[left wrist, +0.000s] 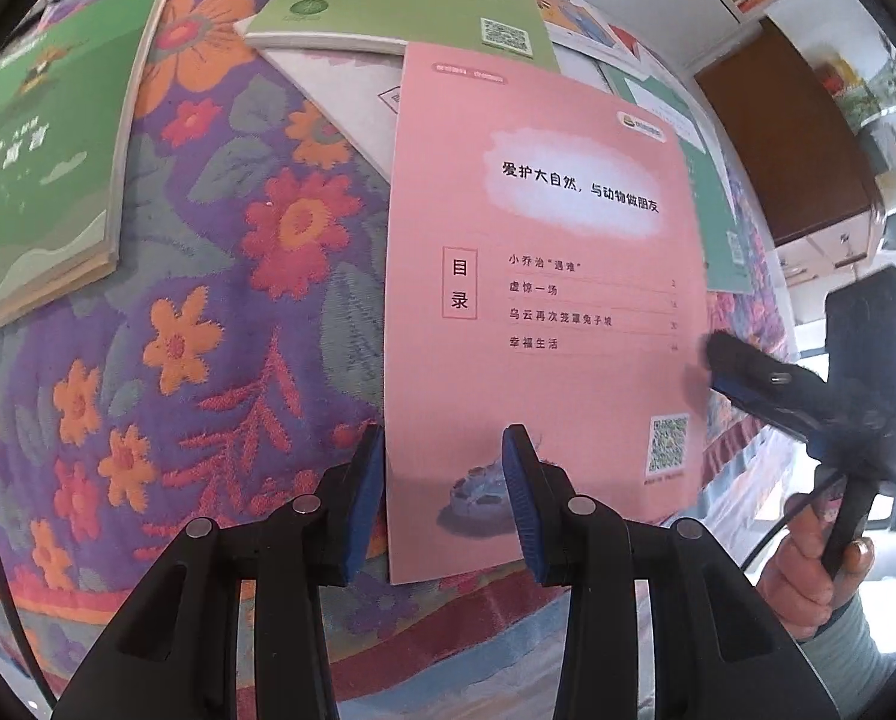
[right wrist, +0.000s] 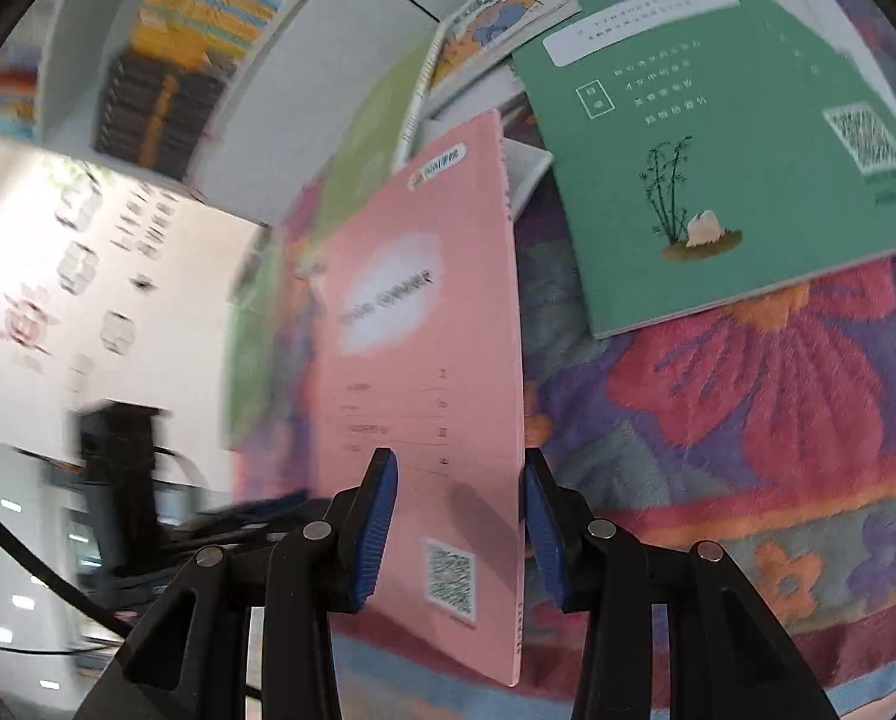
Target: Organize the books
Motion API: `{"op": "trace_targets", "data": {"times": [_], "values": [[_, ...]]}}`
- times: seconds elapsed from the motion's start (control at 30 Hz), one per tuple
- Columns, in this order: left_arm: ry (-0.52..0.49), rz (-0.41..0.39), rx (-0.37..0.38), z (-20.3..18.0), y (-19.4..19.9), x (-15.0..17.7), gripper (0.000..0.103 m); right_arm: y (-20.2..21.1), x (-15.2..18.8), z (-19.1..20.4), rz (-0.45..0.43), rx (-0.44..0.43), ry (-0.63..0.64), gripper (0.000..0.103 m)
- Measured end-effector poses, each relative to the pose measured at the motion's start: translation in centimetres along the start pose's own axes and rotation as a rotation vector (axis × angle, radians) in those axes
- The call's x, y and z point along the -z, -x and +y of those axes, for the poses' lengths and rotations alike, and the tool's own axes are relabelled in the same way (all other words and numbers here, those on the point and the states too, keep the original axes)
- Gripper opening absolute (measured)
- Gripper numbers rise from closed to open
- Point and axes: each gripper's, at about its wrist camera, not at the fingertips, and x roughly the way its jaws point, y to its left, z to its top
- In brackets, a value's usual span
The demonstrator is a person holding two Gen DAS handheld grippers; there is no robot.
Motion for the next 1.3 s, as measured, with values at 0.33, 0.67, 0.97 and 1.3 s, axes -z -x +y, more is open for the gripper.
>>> {"op": "trace_targets", "data": {"times": [0.33, 0.67, 0.97, 1.3], "values": [[0.061, 0.003, 0.073, 1.7, 0.6, 0.1, 0.035, -2.4, -0.3, 2.9, 0.051, -0.181, -0.018, 0.041], [0.045, -0.036, 0.134, 0.9, 3.1, 2.4, 0.036, 1.9, 0.3, 10.2, 0.063, -0.181, 0.187, 0.042], [0.381, -0.245, -0.051, 15.9, 13.6, 7.9, 0.036, -5.9, 4.0, 15.7, 0.258, -0.267, 0.255, 0.046], [0.343, -0.205, 0.016, 15.3, 11.8, 8.1, 0.038, -10.9, 4.1, 15.1, 0.312, -0.036, 0.233, 0.051]]}}
